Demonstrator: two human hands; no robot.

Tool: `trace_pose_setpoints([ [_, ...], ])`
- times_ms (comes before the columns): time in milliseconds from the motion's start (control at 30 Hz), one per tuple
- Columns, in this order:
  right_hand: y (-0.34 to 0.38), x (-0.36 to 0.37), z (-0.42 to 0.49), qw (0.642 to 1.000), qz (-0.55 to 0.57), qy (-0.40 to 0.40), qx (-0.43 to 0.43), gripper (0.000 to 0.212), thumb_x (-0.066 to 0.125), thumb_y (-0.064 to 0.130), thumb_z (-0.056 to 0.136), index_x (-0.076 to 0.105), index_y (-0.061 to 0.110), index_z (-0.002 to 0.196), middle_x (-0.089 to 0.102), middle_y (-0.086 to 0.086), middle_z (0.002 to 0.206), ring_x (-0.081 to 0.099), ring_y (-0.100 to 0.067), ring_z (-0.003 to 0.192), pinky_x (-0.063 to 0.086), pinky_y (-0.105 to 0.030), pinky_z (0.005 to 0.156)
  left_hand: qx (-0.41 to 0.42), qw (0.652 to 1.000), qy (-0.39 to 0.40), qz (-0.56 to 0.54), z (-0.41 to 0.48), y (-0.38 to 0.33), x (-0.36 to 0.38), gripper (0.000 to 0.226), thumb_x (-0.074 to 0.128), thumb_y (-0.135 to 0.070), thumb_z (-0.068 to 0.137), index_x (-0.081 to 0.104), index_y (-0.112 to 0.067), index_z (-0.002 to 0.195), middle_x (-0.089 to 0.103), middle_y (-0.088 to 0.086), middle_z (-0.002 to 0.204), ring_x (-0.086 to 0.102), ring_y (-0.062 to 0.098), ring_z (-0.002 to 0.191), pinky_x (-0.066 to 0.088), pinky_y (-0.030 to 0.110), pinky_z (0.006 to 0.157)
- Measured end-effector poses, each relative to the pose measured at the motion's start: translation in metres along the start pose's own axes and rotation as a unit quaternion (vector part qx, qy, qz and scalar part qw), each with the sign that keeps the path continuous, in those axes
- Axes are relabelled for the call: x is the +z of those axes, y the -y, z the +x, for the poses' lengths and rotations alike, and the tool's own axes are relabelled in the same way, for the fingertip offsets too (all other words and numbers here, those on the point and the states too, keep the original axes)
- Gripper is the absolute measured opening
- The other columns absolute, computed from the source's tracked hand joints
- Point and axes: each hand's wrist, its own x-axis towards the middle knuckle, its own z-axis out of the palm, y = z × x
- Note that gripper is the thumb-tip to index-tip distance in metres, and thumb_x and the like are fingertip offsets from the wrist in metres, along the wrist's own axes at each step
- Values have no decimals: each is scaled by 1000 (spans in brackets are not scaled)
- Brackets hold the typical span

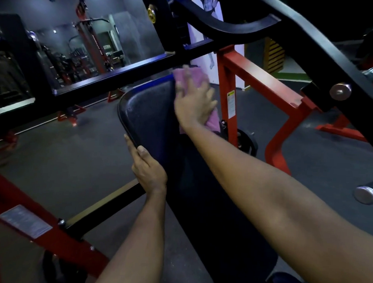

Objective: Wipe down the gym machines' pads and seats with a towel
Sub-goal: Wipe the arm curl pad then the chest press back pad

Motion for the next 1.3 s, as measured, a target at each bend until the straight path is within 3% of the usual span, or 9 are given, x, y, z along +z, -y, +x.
trace_pose_setpoints([
  [133, 8, -1, -25, 968, 9, 27, -250, 59, 40, 54, 101, 25, 47, 157, 28, -3, 164, 37, -35, 139, 32, -62, 107, 6, 1000, -7, -11, 0, -2, 0, 47, 29, -22, 112, 28, -20, 159, 63, -8, 88, 49, 9, 75, 33, 24, 69],
  [333, -24, -2, -9, 983, 34, 49, -176, 56, 41, 60, 101, 31, 49, 155, 21, 1, 168, 28, -35, 147, 29, -63, 107, 8, 1000, -11, -16, -1, -2, 1, 48, 29, -20, 112, 27, -17, 159, 31, -29, 78, 44, -30, 64, 33, 27, 69],
  [467, 0, 1, -44, 983, 25, 24, -178, 55, 43, 60, 101, 33, 50, 154, 36, -4, 161, 47, -32, 126, 40, -49, 98, 19, 1000, -16, -14, -1, 2, 2, 47, 30, -22, 111, 30, -21, 158, 69, 20, 113, 59, 13, 86, 39, 35, 80],
  [667, -13, -1, -64, 905, -56, 46, -419, 56, 42, 57, 101, 32, 46, 156, 38, -7, 158, 50, -30, 117, 44, -44, 85, 24, 1000, 3, -8, 4, 11, 3, 48, 25, -35, 111, 29, -29, 158, 54, 12, 146, 58, 33, 121, 43, 28, 89],
  [767, -24, -3, -36, 929, -64, 21, -364, 57, 43, 54, 99, 34, 46, 155, 42, -10, 154, 52, -32, 109, 47, -45, 82, 12, 1000, -7, -19, 3, 10, 3, 48, 27, -31, 111, 29, -30, 158, 63, 6, 136, 61, 21, 106, 41, 27, 83],
  [900, -70, -9, -2, 992, -17, 0, -126, 59, 46, 49, 101, 24, 50, 156, 39, -12, 155, 51, -34, 119, 49, -48, 94, -5, 1000, -6, -15, 5, 13, 3, 47, 26, -31, 111, 28, -31, 159, 50, -36, 76, 53, -19, 71, 38, 21, 72],
  [1100, -109, -5, -61, 1000, 15, 11, 3, 58, 42, 52, 103, 20, 52, 157, 33, -6, 160, 45, -33, 129, 44, -51, 102, 11, 1000, -14, -16, 5, 16, 4, 47, 26, -30, 111, 28, -31, 159, 40, -28, 66, 50, -13, 59, 33, 15, 55],
  [1200, -94, -5, -99, 999, -6, 18, -40, 59, 41, 57, 102, 18, 53, 157, 35, -5, 158, 45, -32, 126, 43, -51, 99, 3, 1000, 4, -27, 7, 14, 2, 48, 25, -31, 111, 26, -31, 159, 57, -26, 85, 54, -2, 65, 33, 21, 66],
  [1300, -76, -11, -131, 991, 15, 45, -124, 56, 43, 54, 103, 26, 50, 156, 40, -5, 154, 49, -29, 119, 47, -44, 92, -4, 997, 63, -39, 12, 16, -6, 48, 25, -37, 110, 24, -34, 158, 59, -1, 141, 62, 22, 111, 38, 20, 84],
])
